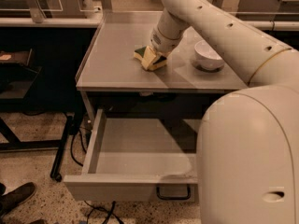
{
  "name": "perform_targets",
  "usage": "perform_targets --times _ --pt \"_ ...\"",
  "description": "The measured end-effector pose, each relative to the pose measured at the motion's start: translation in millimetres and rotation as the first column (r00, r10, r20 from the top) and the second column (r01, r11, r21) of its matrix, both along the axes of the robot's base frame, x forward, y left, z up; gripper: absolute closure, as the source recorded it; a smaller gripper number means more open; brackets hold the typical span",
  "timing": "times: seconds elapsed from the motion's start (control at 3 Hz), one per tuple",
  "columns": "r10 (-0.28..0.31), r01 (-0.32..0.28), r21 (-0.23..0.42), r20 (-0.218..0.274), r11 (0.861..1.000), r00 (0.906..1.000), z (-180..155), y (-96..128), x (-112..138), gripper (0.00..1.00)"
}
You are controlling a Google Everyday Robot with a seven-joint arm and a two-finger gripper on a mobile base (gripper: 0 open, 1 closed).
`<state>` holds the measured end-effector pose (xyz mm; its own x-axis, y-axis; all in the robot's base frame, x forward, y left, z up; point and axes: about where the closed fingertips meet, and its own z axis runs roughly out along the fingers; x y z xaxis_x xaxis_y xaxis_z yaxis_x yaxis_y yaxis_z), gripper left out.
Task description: Place sponge into top drawer
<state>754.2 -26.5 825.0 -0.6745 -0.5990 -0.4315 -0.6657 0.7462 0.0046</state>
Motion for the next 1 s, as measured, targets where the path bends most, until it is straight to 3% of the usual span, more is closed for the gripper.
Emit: perform_targets --times 0.33,0.67,1.0 --pt "0.000 0.000 0.000 0.000 1.000 1.0000 0 0 0 0.83" --pt "0.048 -0.051 0.046 0.068 0.998 0.9965 21 -2 -18 1.00" --pt "0.102 -0.121 0.105 0.171 0.987 0.9800 55 -7 -67 1.00"
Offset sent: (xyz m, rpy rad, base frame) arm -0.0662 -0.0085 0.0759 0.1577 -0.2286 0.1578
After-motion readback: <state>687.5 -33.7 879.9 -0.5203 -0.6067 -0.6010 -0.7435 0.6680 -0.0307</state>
